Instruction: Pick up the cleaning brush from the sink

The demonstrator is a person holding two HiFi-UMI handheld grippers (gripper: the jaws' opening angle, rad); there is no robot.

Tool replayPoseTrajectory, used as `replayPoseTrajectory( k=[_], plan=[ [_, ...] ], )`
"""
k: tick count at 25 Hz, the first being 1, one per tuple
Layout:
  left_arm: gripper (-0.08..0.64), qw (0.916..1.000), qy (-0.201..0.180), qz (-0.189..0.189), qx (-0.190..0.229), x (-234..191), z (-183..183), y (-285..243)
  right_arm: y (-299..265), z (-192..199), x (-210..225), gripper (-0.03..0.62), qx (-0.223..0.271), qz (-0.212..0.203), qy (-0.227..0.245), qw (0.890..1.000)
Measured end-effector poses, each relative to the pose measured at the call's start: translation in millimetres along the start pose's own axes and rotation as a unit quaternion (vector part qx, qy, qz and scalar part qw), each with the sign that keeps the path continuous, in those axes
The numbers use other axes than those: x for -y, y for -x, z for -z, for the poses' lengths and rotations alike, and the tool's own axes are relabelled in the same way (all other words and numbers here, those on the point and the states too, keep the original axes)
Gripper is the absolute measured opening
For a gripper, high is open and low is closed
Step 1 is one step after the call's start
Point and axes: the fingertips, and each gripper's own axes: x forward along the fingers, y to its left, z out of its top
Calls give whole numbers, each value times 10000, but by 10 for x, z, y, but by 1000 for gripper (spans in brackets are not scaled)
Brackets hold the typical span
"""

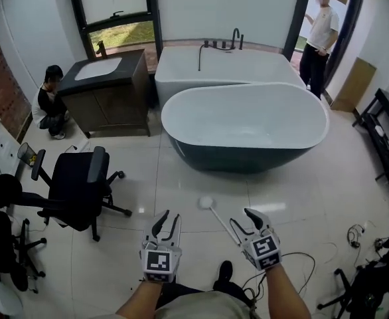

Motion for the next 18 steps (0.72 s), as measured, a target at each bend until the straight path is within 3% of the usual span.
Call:
replayPoseTrajectory(
  k=[7,14,18],
  plan=[
    [100,9993,31,-262,-267,652,224,-370,-227,619,526,225,-334,-592,-25,9977],
    [100,9969,360,-237,-663,401,1096,-830,-1004,1230,531,225,-896,-607,24,9941],
    [100,9968,417,-399,-550,308,1641,-1267,-1545,1842,550,225,-1068,-775,172,9911]
  ],
)
